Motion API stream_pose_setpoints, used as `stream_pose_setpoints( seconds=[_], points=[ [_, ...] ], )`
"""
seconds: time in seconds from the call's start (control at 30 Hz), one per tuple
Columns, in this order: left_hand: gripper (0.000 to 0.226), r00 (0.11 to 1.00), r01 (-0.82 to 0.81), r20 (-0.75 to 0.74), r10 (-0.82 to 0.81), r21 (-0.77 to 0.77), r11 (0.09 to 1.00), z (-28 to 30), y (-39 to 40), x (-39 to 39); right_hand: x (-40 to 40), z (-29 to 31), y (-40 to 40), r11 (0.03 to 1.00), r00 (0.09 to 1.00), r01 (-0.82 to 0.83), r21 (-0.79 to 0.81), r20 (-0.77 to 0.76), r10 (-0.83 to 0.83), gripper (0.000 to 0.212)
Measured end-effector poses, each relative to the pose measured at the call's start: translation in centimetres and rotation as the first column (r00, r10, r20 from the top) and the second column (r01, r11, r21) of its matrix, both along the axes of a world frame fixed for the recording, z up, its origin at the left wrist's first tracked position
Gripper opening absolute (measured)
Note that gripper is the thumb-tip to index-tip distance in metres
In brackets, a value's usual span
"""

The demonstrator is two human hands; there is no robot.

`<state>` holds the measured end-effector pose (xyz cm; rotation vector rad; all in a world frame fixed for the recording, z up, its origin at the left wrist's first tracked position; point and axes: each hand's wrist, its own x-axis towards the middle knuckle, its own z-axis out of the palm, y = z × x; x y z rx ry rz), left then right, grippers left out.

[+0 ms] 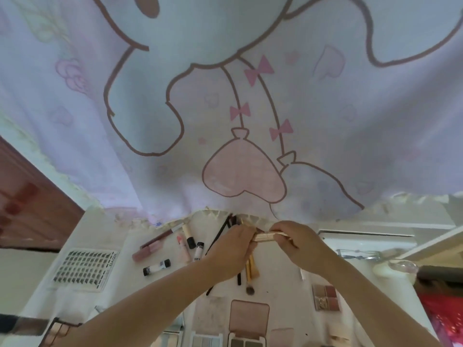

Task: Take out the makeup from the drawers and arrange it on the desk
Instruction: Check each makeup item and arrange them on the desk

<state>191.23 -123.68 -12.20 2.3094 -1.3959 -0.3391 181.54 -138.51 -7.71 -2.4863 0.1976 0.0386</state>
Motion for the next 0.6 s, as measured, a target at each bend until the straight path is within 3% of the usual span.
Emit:
stream_pose_setpoints(
  seconds=[0.1,0.17,0.23,0.3,0.33,0.37,0.43,0.5,0.57,0.6],
  points=[
    [0.031,0.973,0.024,0.230,-0.020,-0.013,1.000,3.1,-0.5,-0.2,0.4,2.0,0.1,0.960,0.971,0.214,0.181,0.065,-0.229,0.031],
    [0.030,0.915,0.079,0.400,-0.053,-0.051,0.996,5.6,-0.7,-0.4,0.7,2.8,0.4,0.918,0.919,0.330,0.219,0.145,-0.365,0.030],
    [0.034,0.832,0.096,0.552,-0.058,-0.040,0.995,8.1,-0.8,-0.7,0.8,3.9,0.7,0.863,0.850,0.358,0.356,0.258,-0.459,0.029],
    [0.032,0.892,0.121,0.439,-0.107,-0.004,0.993,9.9,-0.7,-0.8,0.2,5.1,0.8,0.867,0.811,0.288,0.408,0.378,-0.447,0.035],
    [0.029,0.952,0.162,0.265,-0.151,-0.023,0.986,10.4,-0.4,-0.6,-0.2,5.7,0.9,0.901,0.793,0.232,0.367,0.466,-0.394,0.033],
    [0.027,0.981,0.193,-0.002,-0.193,-0.036,0.980,11.3,-0.3,-0.7,-0.6,6.4,1.1,0.938,0.774,0.179,0.296,0.547,-0.320,0.026],
    [0.032,0.891,0.206,-0.376,-0.254,-0.165,0.965,13.0,0.0,-1.0,-1.3,8.2,1.3,0.985,0.741,0.113,0.130,0.649,-0.171,0.023],
    [0.032,0.858,0.171,-0.445,-0.256,-0.222,0.960,13.6,0.2,-1.1,-1.6,9.6,0.9,0.991,0.740,0.042,0.127,0.663,-0.116,0.020],
    [0.025,0.913,0.160,-0.340,-0.226,-0.210,0.964,13.5,0.1,-1.1,-1.6,10.1,0.0,0.978,0.793,0.032,0.207,0.591,-0.151,0.011],
    [0.020,0.935,0.167,-0.275,-0.222,-0.208,0.964,13.3,0.1,-1.0,-1.6,10.1,-0.4,0.977,0.827,0.048,0.208,0.541,-0.155,0.022]
  ],
)
